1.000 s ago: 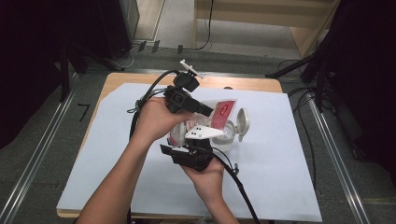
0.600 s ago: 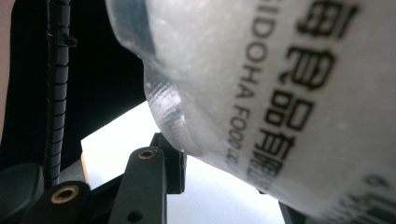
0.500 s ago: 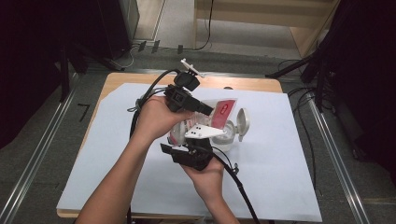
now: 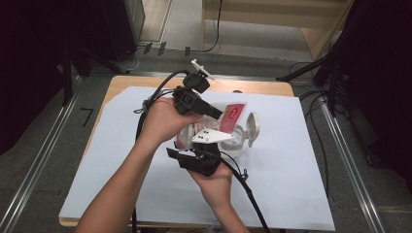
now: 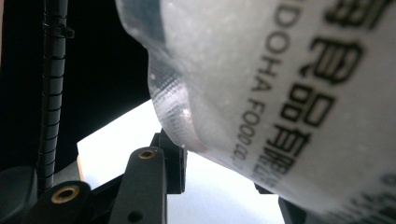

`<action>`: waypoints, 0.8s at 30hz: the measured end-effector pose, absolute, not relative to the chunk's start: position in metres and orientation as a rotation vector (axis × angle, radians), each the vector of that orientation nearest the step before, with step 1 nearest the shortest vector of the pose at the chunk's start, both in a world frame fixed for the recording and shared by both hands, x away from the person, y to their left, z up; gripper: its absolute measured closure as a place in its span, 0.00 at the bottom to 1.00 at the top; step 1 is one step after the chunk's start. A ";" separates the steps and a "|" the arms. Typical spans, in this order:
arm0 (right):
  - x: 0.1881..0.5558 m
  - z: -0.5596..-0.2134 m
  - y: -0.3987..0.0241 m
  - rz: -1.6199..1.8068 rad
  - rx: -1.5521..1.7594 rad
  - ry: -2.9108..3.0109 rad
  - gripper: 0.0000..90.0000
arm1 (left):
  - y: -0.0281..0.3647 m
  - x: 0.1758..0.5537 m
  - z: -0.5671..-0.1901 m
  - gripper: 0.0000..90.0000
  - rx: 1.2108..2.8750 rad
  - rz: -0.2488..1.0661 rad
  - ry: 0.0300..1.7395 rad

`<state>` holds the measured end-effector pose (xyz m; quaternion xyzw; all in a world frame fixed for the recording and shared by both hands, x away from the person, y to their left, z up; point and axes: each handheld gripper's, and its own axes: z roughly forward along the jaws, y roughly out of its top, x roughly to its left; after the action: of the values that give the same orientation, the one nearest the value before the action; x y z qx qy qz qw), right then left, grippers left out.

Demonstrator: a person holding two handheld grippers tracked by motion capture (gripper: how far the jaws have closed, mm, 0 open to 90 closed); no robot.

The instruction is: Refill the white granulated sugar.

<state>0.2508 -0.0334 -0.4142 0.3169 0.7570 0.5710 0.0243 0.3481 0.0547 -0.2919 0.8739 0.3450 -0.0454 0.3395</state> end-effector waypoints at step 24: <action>0.250 -0.414 -0.035 1.761 0.974 2.328 0.70 | 0.052 0.349 -0.290 0.95 2.292 -0.122 0.885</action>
<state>0.2501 -0.0353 -0.4140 0.3164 0.7562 0.5718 0.0321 0.3488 0.0517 -0.2904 0.8782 0.3391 -0.0468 0.3340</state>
